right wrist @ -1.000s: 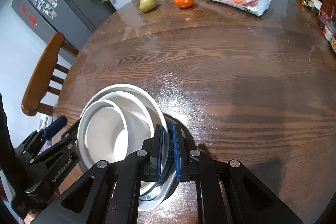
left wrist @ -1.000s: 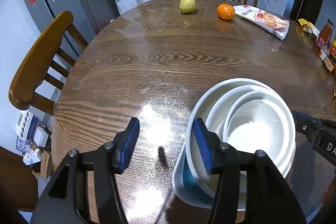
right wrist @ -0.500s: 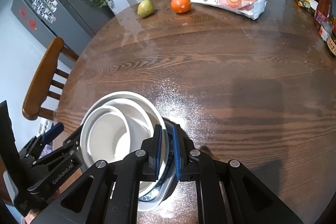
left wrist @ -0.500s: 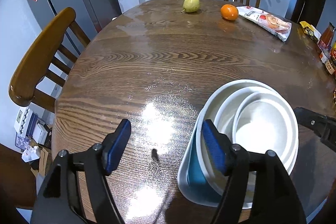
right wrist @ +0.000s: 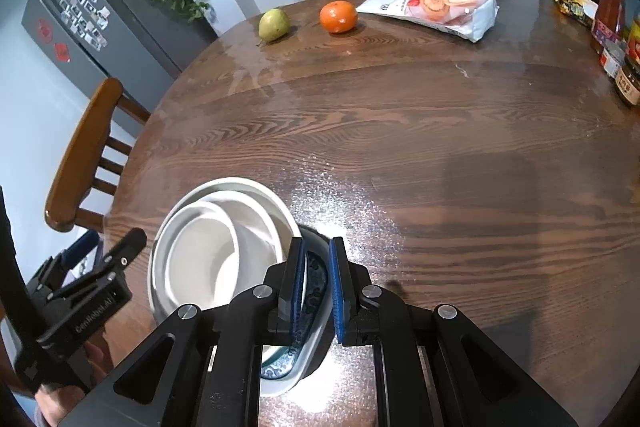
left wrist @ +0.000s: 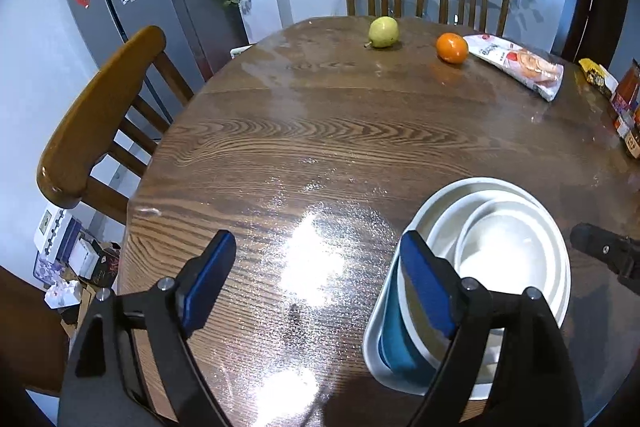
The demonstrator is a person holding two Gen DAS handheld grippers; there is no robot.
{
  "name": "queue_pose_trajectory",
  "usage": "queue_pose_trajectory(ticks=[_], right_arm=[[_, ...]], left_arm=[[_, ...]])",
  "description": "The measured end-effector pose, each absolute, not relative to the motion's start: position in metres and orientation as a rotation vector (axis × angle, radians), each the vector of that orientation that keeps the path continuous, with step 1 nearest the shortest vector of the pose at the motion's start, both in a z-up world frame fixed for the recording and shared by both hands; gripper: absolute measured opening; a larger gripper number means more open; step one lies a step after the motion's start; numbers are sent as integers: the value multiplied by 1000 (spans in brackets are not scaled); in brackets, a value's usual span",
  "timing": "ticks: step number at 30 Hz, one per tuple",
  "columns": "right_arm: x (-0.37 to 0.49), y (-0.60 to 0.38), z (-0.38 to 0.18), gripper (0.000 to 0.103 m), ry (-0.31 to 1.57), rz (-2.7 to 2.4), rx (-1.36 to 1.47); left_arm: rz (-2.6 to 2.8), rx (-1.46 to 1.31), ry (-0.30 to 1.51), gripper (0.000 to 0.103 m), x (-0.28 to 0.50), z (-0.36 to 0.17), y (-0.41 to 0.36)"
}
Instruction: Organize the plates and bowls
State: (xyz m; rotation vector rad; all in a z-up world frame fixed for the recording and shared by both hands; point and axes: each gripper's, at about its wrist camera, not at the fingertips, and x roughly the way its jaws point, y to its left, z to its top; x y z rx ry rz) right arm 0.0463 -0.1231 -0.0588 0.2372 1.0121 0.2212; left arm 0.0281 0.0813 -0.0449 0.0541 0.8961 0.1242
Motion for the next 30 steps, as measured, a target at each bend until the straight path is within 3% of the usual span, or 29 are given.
queue_pose_trajectory(ticks=[10, 13, 15, 25, 30], right_arm=[[35, -119, -54, 15, 997, 236, 211], [28, -119, -52, 34, 983, 251, 201], [23, -117, -50, 54, 974, 263, 186], [-12, -98, -48, 60, 954, 335, 75], [-28, -91, -44, 70, 936, 348, 37]], left_arm=[[90, 28, 885, 87, 18, -37, 84], [72, 23, 876, 88, 11, -33, 84], [63, 23, 869, 94, 7, -30, 84], [8, 29, 826, 102, -18, -15, 81], [-9, 32, 824, 102, -27, -12, 81]])
